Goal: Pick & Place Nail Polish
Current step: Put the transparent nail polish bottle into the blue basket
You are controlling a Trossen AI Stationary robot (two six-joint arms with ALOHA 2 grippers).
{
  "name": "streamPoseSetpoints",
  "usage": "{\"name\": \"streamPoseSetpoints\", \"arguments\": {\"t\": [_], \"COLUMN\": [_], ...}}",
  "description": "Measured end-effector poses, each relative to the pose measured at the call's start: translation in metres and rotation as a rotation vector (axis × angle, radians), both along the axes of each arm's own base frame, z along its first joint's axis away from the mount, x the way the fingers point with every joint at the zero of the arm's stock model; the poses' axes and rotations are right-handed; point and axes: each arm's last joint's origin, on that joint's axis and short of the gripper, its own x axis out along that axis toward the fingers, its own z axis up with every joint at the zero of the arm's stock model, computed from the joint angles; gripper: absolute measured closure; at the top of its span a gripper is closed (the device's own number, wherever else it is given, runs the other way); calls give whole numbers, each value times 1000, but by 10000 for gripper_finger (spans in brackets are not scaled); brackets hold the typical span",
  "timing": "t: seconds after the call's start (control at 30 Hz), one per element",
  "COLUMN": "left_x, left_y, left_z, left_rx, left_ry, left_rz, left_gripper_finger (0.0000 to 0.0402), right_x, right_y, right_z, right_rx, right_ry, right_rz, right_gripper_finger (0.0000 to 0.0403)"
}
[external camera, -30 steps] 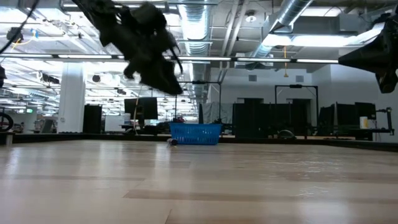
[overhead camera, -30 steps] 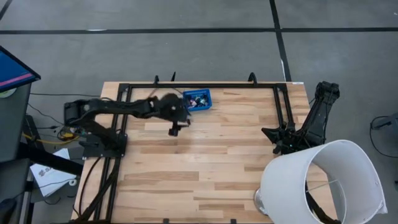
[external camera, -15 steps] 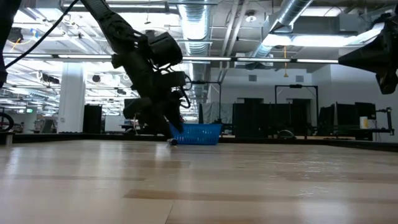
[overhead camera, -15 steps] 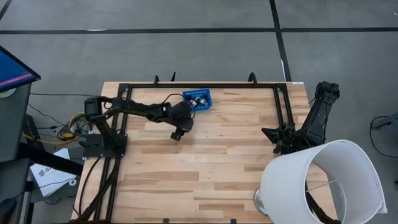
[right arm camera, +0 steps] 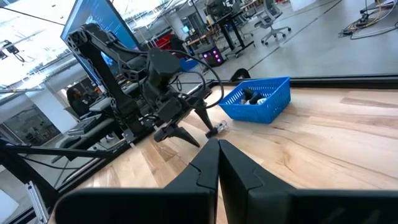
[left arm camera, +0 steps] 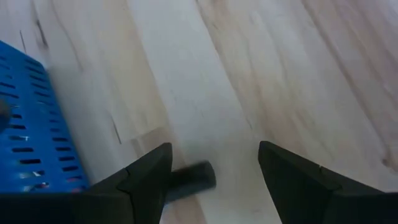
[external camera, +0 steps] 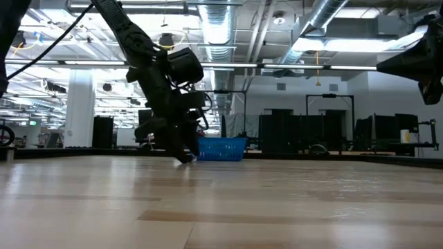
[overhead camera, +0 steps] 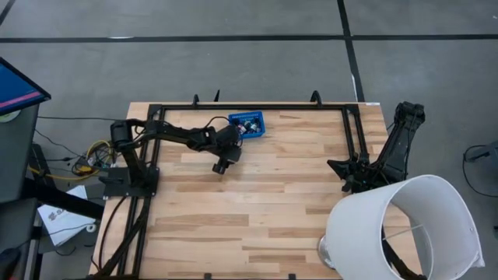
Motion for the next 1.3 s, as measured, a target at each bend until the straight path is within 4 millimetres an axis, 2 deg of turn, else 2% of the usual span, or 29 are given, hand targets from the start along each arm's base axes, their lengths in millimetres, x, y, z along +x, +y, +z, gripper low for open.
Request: {"name": "streamPoseSetpoints", "arguments": {"t": [0.13, 0.3, 0.43, 0.63, 0.83, 0.97, 1.1, 1.3], "left_x": [-3, -11, -14, -21, -46, -56, -56, -44], "left_y": [-2, -3, -9, -21, -6, 2, -1, -18], "left_z": [0, 12, 32, 62, 47, 37, 33, 31], "left_rx": [-22, -68, -120, -123, -111, -243, -348, -249], "left_ry": [28, 28, -37, -152, -179, -240, -309, -382], "left_rz": [43, 193, 285, 292, 391, 592, 760, 793], "left_gripper_finger": [163, 163, 163, 163, 163, 163, 163, 163], "right_x": [0, 0, 0, 0, 0, 0, 0, 0], "right_y": [0, 0, 0, 0, 0, 0, 0, 0], "right_z": [0, 0, 0, 0, 0, -1, -1, -1], "right_rx": [1, 3, 2, -7, -7, -3, -2, -2], "right_ry": [0, -2, -1, 3, 6, 27, 28, 28], "right_rz": [0, 0, 0, 0, 1, 7, 7, 7], "right_gripper_finger": [403, 403, 403, 403, 403, 403, 403, 403]}}
